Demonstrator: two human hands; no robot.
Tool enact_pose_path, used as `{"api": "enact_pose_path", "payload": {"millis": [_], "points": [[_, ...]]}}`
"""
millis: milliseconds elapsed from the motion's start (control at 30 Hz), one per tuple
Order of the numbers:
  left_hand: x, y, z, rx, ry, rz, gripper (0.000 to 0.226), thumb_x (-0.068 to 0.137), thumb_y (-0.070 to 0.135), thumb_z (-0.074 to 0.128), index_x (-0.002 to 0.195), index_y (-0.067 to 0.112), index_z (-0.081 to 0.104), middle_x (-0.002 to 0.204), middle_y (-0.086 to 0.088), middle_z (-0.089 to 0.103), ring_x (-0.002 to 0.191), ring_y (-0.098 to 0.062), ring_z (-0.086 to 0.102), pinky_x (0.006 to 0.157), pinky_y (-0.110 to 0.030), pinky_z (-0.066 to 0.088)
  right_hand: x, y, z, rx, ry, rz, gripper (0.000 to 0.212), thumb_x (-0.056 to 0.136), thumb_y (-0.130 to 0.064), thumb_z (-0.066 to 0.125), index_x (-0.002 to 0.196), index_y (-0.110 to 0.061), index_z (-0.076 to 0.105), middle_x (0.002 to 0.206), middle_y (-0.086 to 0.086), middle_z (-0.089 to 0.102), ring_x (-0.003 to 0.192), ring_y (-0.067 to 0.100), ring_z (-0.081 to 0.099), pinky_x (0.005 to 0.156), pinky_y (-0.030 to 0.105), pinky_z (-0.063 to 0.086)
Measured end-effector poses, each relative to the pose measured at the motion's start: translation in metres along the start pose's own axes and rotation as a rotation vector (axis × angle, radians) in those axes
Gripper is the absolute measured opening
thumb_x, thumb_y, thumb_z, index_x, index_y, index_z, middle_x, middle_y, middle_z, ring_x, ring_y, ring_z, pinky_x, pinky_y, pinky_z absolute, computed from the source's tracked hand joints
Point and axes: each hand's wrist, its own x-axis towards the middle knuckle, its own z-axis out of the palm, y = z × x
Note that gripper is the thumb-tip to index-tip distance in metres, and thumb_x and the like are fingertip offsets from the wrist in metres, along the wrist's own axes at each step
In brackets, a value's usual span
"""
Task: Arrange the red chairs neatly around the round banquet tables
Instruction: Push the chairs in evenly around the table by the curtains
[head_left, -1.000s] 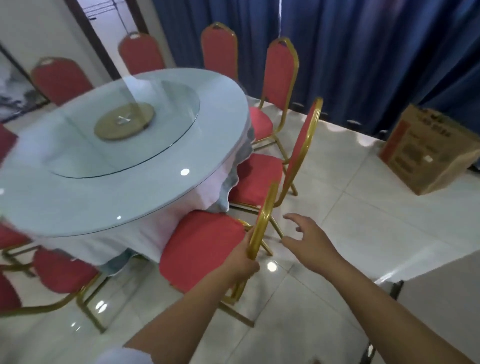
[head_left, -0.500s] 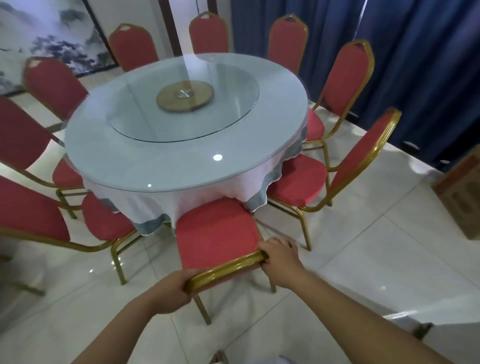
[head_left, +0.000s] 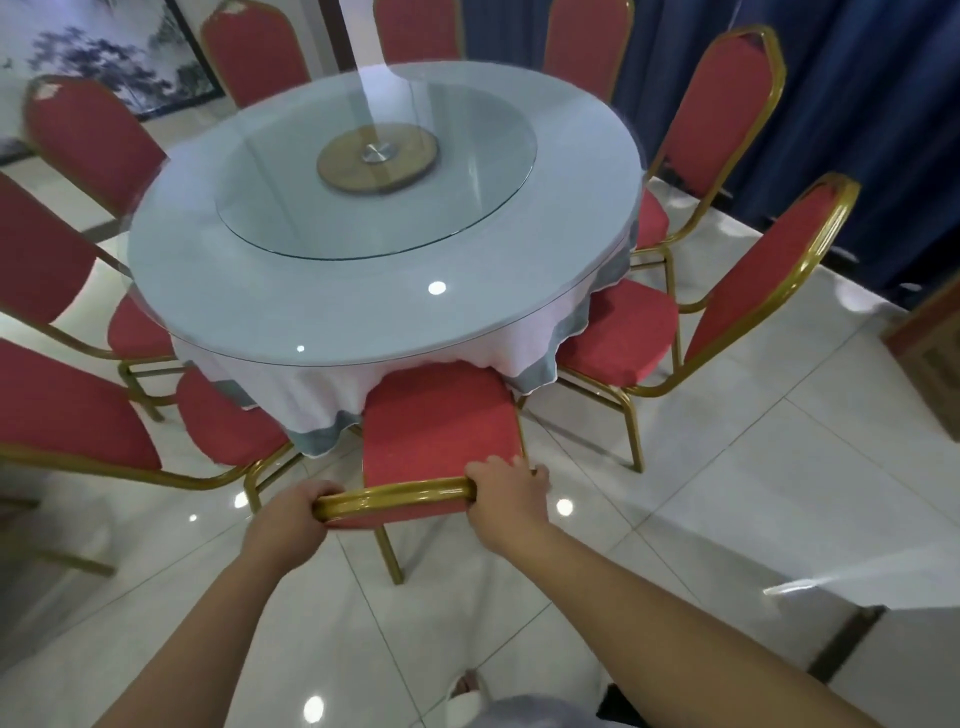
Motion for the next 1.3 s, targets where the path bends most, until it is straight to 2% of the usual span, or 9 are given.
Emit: {"api": "enact_pose_path", "payload": {"millis": [133, 233, 333, 433, 567, 700, 833, 1067, 1300], "points": [[-0.003, 0.011, 0.005, 0.037, 0.033, -0.078, 0.041, 0.085, -0.003, 0.056, 0.101, 0.034, 0.065, 0.085, 0.007, 0.063, 0.075, -0.011, 0.057, 0.060, -0.024, 0.042, 0.010, 0.034, 0.009, 0.126, -0.028, -0.046, 0.028, 0.085, -0.004, 0.049, 0.096, -0.028, 0.058, 0.094, -0.009, 0.048, 0.108, 0.023, 0.045, 0.111, 0.055, 0.023], [-0.006, 0.018, 0.010, 0.022, 0.142, -0.146, 0.042, 0.082, -0.006, 0.055, 0.093, 0.033, 0.066, 0.090, 0.001, 0.069, 0.077, -0.015, 0.059, 0.067, -0.032, 0.048, 0.019, 0.056, 0.004, 0.184, -0.068, -0.079, 0.030, 0.089, -0.006, 0.049, 0.101, -0.029, 0.063, 0.096, -0.008, 0.053, 0.106, 0.023, 0.047, 0.107, 0.052, 0.031], [-0.006, 0.022, 0.013, 0.037, 0.178, -0.196, 0.039, 0.082, -0.008, 0.055, 0.101, 0.022, 0.071, 0.094, -0.003, 0.069, 0.080, -0.019, 0.059, 0.069, -0.030, 0.045, 0.024, 0.064, -0.002, 0.178, -0.102, -0.146, 0.027, 0.091, -0.011, 0.051, 0.104, -0.029, 0.066, 0.103, -0.007, 0.062, 0.103, 0.025, 0.052, 0.102, 0.049, 0.038], [0.001, 0.025, 0.015, 0.073, 0.151, -0.203, 0.043, 0.081, -0.010, 0.056, 0.108, 0.018, 0.073, 0.095, -0.005, 0.069, 0.083, -0.023, 0.060, 0.074, -0.034, 0.048, 0.033, 0.071, -0.011, 0.181, -0.132, -0.173, 0.023, 0.090, -0.012, 0.053, 0.097, -0.028, 0.068, 0.096, -0.006, 0.064, 0.095, 0.026, 0.057, 0.097, 0.050, 0.042], [0.009, 0.050, 0.015, 0.095, 0.147, -0.227, 0.039, 0.083, -0.009, 0.056, 0.110, 0.016, 0.072, 0.097, -0.009, 0.069, 0.082, -0.023, 0.058, 0.075, -0.037, 0.049, 0.050, 0.088, -0.027, 0.166, -0.141, -0.172, 0.023, 0.087, -0.009, 0.051, 0.093, -0.025, 0.067, 0.090, -0.003, 0.064, 0.097, 0.030, 0.060, 0.096, 0.048, 0.044], [0.014, 0.077, 0.019, 0.073, 0.142, -0.236, 0.037, 0.085, -0.006, 0.058, 0.111, 0.015, 0.071, 0.088, -0.002, 0.064, 0.081, -0.021, 0.056, 0.077, -0.036, 0.047, 0.057, 0.109, -0.041, 0.161, -0.111, -0.174, 0.026, 0.088, -0.007, 0.051, 0.093, -0.025, 0.068, 0.084, -0.005, 0.059, 0.094, 0.028, 0.059, 0.097, 0.047, 0.045], [0.014, 0.093, 0.021, 0.070, 0.151, -0.237, 0.038, 0.084, -0.007, 0.059, 0.114, 0.013, 0.070, 0.091, -0.007, 0.066, 0.082, -0.021, 0.056, 0.076, -0.032, 0.044, 0.056, 0.122, -0.044, 0.204, -0.084, -0.170, 0.026, 0.089, -0.006, 0.048, 0.088, -0.024, 0.067, 0.077, -0.007, 0.053, 0.085, 0.024, 0.051, 0.096, 0.046, 0.045], [0.011, 0.089, 0.017, 0.078, 0.093, -0.230, 0.032, 0.087, -0.003, 0.056, 0.107, 0.017, 0.071, 0.086, -0.001, 0.066, 0.078, -0.018, 0.059, 0.072, -0.027, 0.044, 0.053, 0.113, -0.042, 0.177, -0.092, -0.154, 0.026, 0.089, -0.007, 0.048, 0.087, -0.025, 0.066, 0.082, -0.006, 0.058, 0.086, 0.023, 0.053, 0.088, 0.041, 0.046], [0.019, 0.076, 0.019, 0.038, 0.086, -0.221, 0.034, 0.085, -0.005, 0.056, 0.100, 0.022, 0.070, 0.081, 0.000, 0.066, 0.072, -0.015, 0.060, 0.062, -0.024, 0.042, 0.055, 0.108, -0.041, 0.202, -0.122, -0.115, 0.031, 0.086, -0.006, 0.046, 0.090, -0.027, 0.069, 0.090, -0.005, 0.064, 0.095, 0.027, 0.057, 0.092, 0.041, 0.045]]}}
